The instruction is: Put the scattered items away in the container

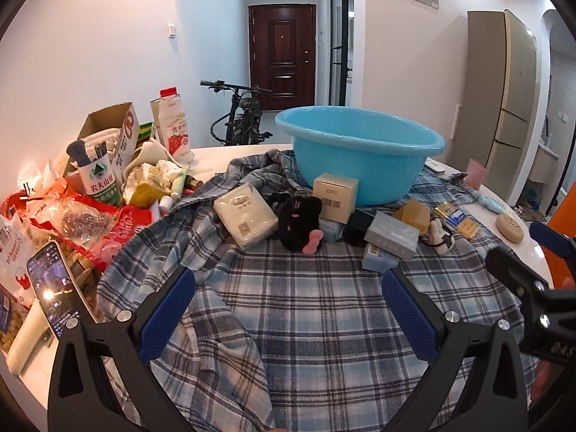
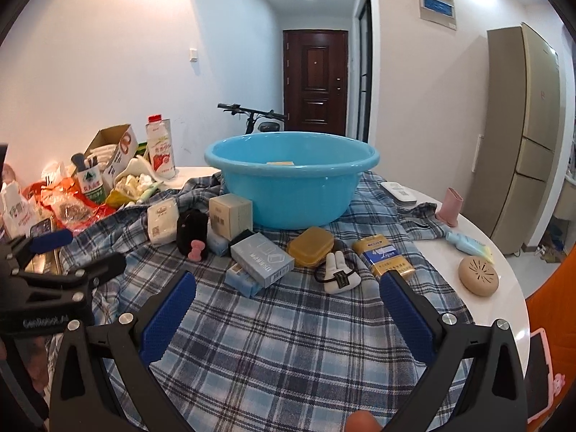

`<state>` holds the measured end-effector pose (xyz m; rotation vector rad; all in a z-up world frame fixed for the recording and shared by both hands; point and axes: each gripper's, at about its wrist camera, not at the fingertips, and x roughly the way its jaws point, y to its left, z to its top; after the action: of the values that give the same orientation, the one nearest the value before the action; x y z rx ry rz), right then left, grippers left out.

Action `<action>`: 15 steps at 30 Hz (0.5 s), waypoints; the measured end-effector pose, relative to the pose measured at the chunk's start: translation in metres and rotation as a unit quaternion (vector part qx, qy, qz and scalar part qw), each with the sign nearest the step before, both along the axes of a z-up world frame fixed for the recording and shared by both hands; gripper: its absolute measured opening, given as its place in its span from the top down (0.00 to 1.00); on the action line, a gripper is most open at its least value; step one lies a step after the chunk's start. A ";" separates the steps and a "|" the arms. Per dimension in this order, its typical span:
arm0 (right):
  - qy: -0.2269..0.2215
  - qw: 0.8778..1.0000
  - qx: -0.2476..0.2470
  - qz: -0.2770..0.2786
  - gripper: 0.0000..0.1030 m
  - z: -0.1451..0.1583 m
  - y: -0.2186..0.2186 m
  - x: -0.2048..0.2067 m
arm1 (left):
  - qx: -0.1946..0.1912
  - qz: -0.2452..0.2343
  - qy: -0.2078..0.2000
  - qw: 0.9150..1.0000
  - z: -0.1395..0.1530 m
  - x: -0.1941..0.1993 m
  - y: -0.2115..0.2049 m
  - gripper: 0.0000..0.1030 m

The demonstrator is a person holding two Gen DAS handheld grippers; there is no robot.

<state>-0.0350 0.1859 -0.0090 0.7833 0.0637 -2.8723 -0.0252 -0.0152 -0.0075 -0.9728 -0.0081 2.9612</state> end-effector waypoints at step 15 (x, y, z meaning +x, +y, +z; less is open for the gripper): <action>-0.027 1.000 -0.004 0.001 0.00 -0.019 -0.007 -0.009 | 0.007 -0.004 -0.012 1.000 -0.012 0.000 0.002 0.00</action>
<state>-0.0437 0.1789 -0.0275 0.8593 0.0449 -2.8452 -0.0256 -0.0130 -0.0195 -1.0058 -0.0243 2.9386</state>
